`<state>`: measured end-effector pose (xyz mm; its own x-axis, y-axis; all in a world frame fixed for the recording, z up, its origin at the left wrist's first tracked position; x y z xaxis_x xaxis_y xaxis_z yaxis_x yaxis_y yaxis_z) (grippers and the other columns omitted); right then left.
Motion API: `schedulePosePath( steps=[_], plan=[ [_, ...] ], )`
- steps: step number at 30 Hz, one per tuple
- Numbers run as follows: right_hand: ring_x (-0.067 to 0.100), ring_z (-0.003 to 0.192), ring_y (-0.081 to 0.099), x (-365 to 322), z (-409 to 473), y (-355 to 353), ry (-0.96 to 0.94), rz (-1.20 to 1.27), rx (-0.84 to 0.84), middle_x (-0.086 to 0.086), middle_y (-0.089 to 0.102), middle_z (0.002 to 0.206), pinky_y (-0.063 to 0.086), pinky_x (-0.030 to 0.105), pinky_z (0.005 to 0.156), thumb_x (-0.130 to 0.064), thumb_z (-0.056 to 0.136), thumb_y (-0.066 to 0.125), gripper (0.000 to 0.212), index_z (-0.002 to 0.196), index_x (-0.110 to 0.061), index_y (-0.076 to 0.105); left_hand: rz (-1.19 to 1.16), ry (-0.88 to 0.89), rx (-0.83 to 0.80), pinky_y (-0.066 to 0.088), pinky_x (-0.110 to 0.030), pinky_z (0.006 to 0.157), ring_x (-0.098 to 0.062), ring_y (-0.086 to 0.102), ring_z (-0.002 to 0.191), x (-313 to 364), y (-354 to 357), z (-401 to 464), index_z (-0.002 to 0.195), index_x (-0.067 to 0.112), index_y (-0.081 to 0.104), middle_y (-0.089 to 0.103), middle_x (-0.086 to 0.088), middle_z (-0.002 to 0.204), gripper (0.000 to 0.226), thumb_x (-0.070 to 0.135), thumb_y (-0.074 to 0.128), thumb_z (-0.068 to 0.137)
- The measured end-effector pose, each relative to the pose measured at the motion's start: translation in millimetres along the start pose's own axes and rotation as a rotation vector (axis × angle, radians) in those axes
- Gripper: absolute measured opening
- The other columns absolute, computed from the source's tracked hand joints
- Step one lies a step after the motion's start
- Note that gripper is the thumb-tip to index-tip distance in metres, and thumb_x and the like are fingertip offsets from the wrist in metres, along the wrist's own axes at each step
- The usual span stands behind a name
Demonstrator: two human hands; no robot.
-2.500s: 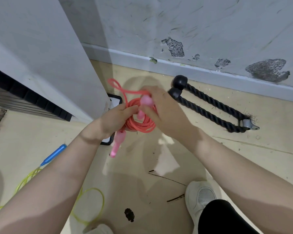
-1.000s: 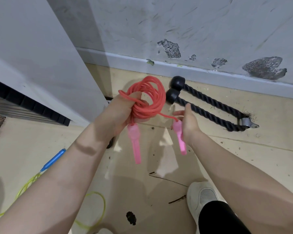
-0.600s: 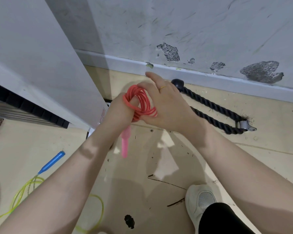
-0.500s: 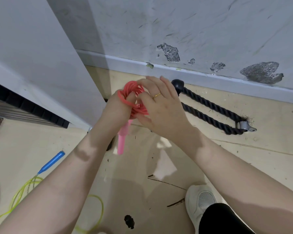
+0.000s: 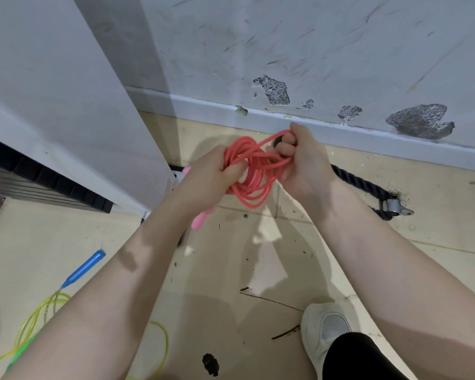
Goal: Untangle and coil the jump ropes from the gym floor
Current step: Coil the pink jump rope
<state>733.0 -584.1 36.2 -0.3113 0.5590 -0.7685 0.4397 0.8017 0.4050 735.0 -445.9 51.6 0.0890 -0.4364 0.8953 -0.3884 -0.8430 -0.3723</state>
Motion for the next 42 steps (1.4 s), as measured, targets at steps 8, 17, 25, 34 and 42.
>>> schedulePosePath(
  steps=[8,17,25,34,42],
  plan=[
    [0.003,0.032,0.03,-36,-11,9,0.174,-0.262,-0.57,-0.01,0.031,0.037,0.032,0.015,0.043,-0.026,0.081,0.053,0.025,0.07,-0.011,0.069,-0.292,-0.025,0.032,0.041,-0.008,0.051,0.005,0.055,0.054,24,14,9,0.096,0.013,0.062,0.062,0.006,0.072,0.015,0.017,0.048,0.096],
    [0.015,0.047,0.046,-127,-15,-4,-0.082,-0.498,-0.236,0.0,0.042,0.051,0.048,0.025,0.057,-0.023,0.098,0.046,0.026,0.074,-0.013,0.041,-0.462,-0.105,0.261,0.057,-0.031,0.069,-0.013,0.061,0.065,102,8,44,0.082,0.015,0.063,0.063,-0.005,0.075,0.021,0.019,0.047,0.095],
    [0.01,0.07,0.051,-295,-53,-3,-0.545,-0.467,-0.054,-0.002,0.057,0.079,0.041,0.021,0.065,-0.013,0.079,0.07,0.018,0.076,-0.019,0.054,-0.365,0.215,-0.155,0.049,-0.026,0.066,-0.008,0.06,0.064,283,-2,47,0.079,0.023,0.064,0.065,0.01,0.069,0.009,0.027,0.058,0.085],
    [0.013,0.087,0.068,-486,-177,104,-0.514,-0.521,-0.574,-0.005,0.071,0.096,0.052,0.021,0.072,-0.018,0.079,0.061,0.033,0.112,-0.017,0.058,-0.157,0.426,-0.137,0.033,-0.01,0.033,-0.007,0.054,0.04,557,-60,-6,0.094,0.004,0.064,0.059,0.002,0.055,0.032,0.027,0.043,0.1],
    [0.007,0.096,0.065,-661,-282,147,-0.679,-0.686,-0.451,-0.008,0.072,0.096,0.048,0.018,0.084,-0.027,0.091,0.053,0.021,0.108,-0.021,0.064,-0.208,0.476,-0.263,0.052,-0.028,0.062,-0.014,0.063,0.068,728,-91,-55,0.113,0.006,0.06,0.064,-0.008,0.085,0.024,0.021,0.052,0.095]
  ],
)
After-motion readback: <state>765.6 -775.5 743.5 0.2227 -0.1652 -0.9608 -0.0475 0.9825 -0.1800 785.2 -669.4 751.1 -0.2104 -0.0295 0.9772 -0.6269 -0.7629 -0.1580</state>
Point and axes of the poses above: each hand's wrist, its own z-axis towards the middle knuckle, its own y-axis out of the palm, x = y × z, the point moved 10 cm from there along z, towards the middle knuckle
